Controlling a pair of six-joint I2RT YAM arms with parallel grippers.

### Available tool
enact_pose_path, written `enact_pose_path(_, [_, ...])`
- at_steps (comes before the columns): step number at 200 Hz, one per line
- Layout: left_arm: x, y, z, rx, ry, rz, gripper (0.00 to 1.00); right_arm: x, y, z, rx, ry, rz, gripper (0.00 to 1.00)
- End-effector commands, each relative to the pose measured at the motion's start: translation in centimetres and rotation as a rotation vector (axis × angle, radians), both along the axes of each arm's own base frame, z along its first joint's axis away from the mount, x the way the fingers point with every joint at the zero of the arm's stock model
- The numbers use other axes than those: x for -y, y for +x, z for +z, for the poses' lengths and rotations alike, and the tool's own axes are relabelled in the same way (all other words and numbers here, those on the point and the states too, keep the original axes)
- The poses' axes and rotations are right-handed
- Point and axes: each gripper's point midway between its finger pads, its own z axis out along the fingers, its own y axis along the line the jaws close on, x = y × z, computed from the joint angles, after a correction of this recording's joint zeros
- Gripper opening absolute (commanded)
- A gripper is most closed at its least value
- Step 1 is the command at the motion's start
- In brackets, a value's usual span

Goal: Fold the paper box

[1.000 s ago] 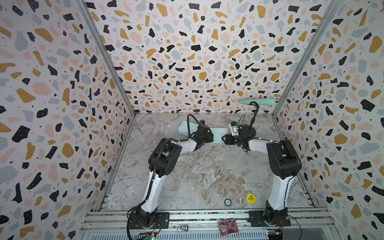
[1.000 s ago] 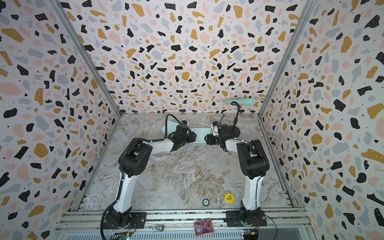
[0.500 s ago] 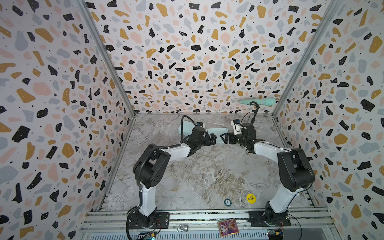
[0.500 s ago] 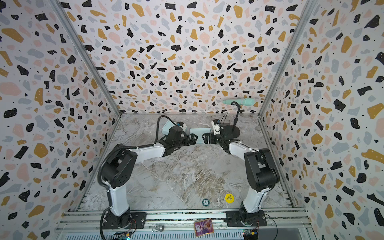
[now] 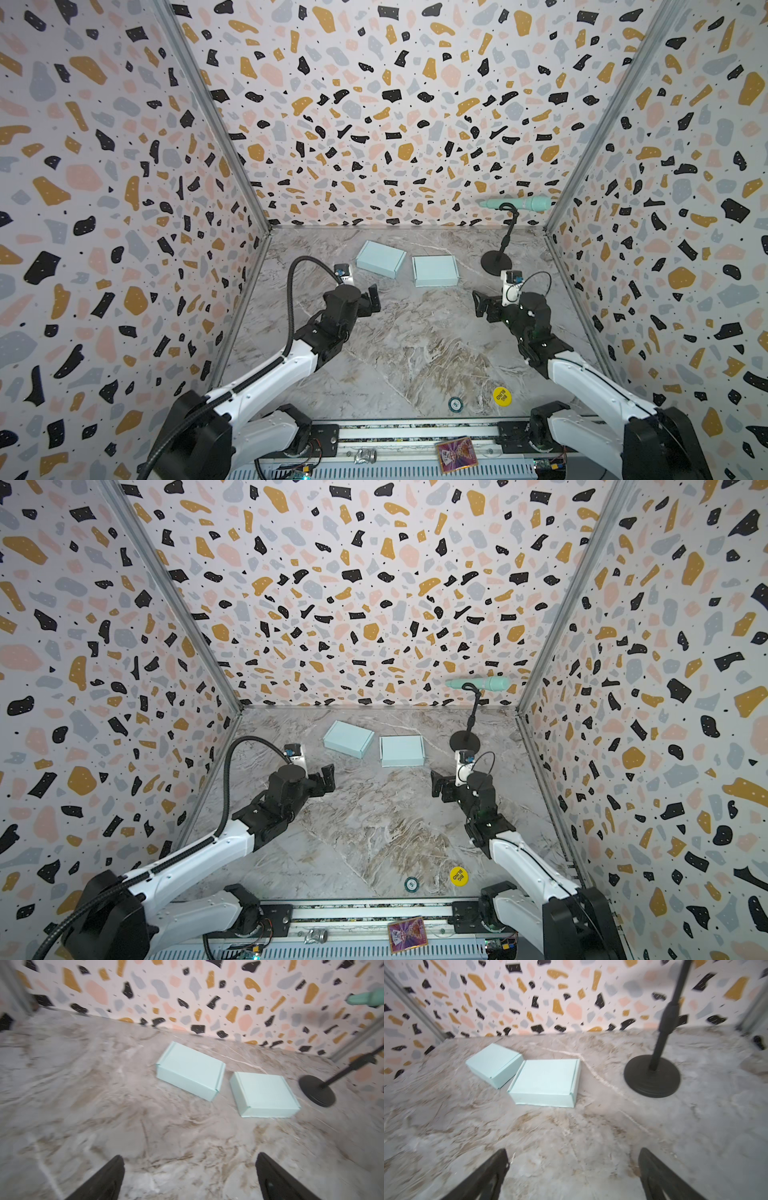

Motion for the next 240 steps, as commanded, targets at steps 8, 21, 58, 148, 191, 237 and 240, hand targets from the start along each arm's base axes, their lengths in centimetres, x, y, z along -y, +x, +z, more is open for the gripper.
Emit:
enact_pose_path(8, [-6.7, -1.0, 0.4, 0.07, 0.149, 0.288, 1.0, 4.9, -0.4, 2.3, 0.161, -0.025, -0.24, 0.99])
enact_pose_path(21, [-8.7, -1.5, 0.5, 0.09, 0.209, 0.375, 1.0, 6.6, -0.6, 2.6, 0.185, -0.046, -0.317, 0.99])
enact_pose_path(58, [-13.3, -2.5, -0.2, 0.13, 0.332, 0.539, 1.0, 9.2, -1.3, 2.5, 0.252, -0.152, -0.412, 0.99])
enact_pose_path(148, [-15.5, -0.8, -1.7, 0.28, 0.379, 0.502, 1.0, 8.7, -0.6, -0.5, 0.316, -0.148, -0.282, 0.99])
enact_pose_path(191, [-16.1, -0.1, -3.5, 0.282, 0.365, 0.488, 1.0, 8.2, 0.3, -0.7, 0.354, -0.17, -0.251, 0.99])
enact_pose_path(237, [-16.6, 0.0, -4.8, 0.297, 0.308, 0.442, 1.0, 8.8, 1.1, -2.3, 0.326, -0.171, -0.275, 0.99])
enact_pose_path(240, [-16.8, 0.0, -4.7, 0.31, 0.302, 0.453, 1.0, 8.8, 1.3, -2.4, 0.316, -0.169, -0.277, 0.99])
